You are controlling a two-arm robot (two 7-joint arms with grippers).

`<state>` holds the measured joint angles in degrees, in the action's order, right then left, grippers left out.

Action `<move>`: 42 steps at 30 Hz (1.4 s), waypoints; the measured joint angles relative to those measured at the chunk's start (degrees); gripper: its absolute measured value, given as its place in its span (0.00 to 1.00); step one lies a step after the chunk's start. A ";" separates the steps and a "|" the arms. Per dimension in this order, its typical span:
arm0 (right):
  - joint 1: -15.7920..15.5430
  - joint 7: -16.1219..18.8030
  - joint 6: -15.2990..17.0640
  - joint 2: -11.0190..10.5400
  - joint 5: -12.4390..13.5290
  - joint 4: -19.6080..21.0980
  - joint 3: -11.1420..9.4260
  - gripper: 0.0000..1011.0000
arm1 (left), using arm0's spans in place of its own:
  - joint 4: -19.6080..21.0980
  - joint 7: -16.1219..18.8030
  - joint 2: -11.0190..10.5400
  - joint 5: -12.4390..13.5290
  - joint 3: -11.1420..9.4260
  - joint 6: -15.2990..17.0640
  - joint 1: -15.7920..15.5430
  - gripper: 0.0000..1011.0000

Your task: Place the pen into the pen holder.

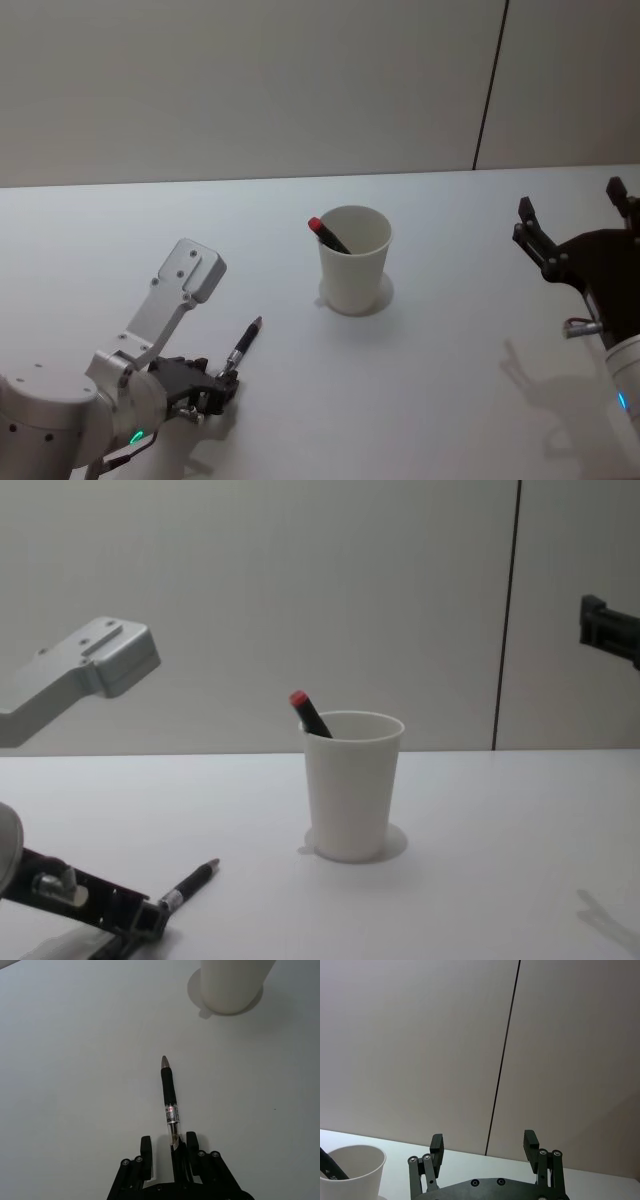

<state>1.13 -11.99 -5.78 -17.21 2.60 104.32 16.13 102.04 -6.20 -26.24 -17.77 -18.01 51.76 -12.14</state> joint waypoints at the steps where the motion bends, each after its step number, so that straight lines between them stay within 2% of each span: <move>1: 0.00 0.00 0.00 0.00 0.00 0.00 0.00 0.99 | -0.13 0.04 0.10 -0.17 0.13 -0.02 0.04 0.44; 3: 0.00 0.00 0.00 0.00 0.00 0.00 0.00 0.99 | -0.24 0.09 0.17 -0.32 0.23 -0.05 0.06 0.35; 4: 0.00 0.00 0.00 0.00 0.00 0.00 0.00 0.99 | -0.29 0.11 0.21 -0.38 0.28 -0.05 0.07 0.35; 7: 0.00 0.00 0.00 0.00 0.00 0.00 0.00 0.99 | -0.46 0.22 0.33 -0.56 0.47 -0.05 0.12 0.24; 8: 0.00 0.00 0.00 0.00 0.00 0.00 0.00 0.99 | -0.47 0.24 0.36 -0.58 0.51 -0.05 0.13 0.24; 9: 0.00 0.00 0.00 0.00 0.00 0.00 0.00 0.99 | -0.51 0.25 0.41 -0.63 0.59 -0.07 0.16 0.19; 10: 0.00 0.00 0.00 0.00 0.00 0.00 0.00 0.99 | -0.51 0.26 0.44 -0.65 0.62 -0.10 0.18 0.18; 22: 0.00 0.00 0.00 0.00 0.00 0.00 0.00 0.99 | -0.53 0.20 0.72 -0.64 0.97 -0.67 0.48 0.17; 27: 0.00 0.00 0.00 0.00 0.00 0.00 0.00 0.99 | -0.21 0.18 0.68 -0.62 1.18 -2.04 0.84 0.17; 37: 0.00 0.00 0.00 0.00 0.00 0.00 0.00 0.99 | 1.18 0.45 0.06 -1.19 2.04 -8.15 2.35 0.17; 42: 0.00 0.00 0.00 0.00 0.00 0.00 0.00 0.99 | 2.05 0.80 -0.39 -1.74 2.62 -12.51 3.30 0.17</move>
<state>1.14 -11.99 -5.78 -17.22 2.60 104.32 16.13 104.09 -5.40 -26.63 -19.50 -15.39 39.25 -8.84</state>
